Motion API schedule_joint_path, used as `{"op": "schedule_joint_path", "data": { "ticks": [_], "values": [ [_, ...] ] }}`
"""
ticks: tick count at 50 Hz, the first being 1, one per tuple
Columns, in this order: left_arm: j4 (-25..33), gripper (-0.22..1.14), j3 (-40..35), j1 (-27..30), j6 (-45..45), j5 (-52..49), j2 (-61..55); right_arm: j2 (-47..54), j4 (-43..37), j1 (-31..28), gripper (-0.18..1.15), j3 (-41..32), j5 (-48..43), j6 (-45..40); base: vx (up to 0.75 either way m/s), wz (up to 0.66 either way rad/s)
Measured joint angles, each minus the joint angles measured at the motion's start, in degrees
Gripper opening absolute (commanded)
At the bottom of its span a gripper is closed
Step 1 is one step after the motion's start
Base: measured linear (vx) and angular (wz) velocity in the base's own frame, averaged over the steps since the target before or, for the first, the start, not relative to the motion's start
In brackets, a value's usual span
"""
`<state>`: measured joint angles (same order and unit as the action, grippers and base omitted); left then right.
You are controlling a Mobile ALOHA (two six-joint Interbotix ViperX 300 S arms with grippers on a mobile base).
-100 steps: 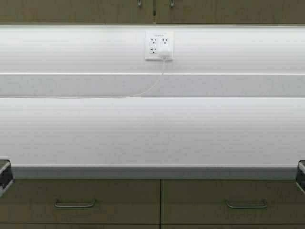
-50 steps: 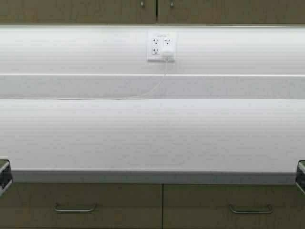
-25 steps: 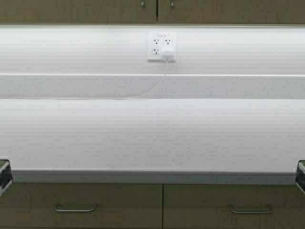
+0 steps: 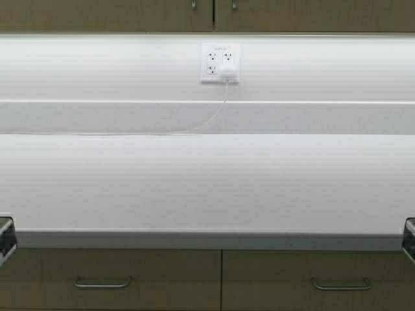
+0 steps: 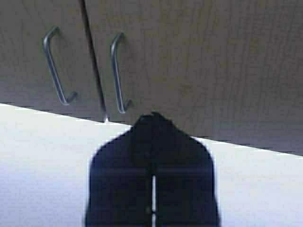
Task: Open the cabinet, put the pot inside, then close it
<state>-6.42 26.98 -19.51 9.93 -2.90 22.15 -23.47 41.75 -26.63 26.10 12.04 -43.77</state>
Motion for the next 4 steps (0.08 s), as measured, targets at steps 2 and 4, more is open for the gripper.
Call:
{"op": "schedule_joint_path", "data": {
  "ticks": [2,4],
  "values": [
    [0.0,0.04,0.0,0.0,0.0,0.0,0.0,0.0,0.0,0.0,0.06,0.0,0.0,0.0,0.0,0.0],
    [0.0,0.04,0.0,0.0,0.0,-0.09,0.09,0.0,-0.09,0.0,0.06,0.0,0.0,0.0,0.0,0.0]
  ]
}}
